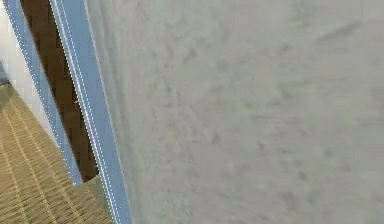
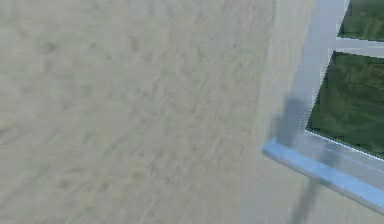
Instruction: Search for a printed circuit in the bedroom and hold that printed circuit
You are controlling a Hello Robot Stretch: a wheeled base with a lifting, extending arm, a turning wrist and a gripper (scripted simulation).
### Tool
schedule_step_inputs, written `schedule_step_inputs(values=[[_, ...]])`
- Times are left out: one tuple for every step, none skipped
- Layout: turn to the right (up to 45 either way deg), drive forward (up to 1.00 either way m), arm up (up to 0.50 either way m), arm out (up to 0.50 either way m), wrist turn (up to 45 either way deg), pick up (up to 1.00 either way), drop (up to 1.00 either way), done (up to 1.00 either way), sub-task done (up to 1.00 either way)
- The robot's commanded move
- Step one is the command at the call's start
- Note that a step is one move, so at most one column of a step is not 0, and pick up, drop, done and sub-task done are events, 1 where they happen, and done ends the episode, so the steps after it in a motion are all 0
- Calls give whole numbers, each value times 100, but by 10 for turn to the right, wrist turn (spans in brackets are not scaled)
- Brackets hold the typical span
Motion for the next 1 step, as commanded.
schedule_step_inputs(values=[[-450,0,0,0,0,0,0,0,0]])
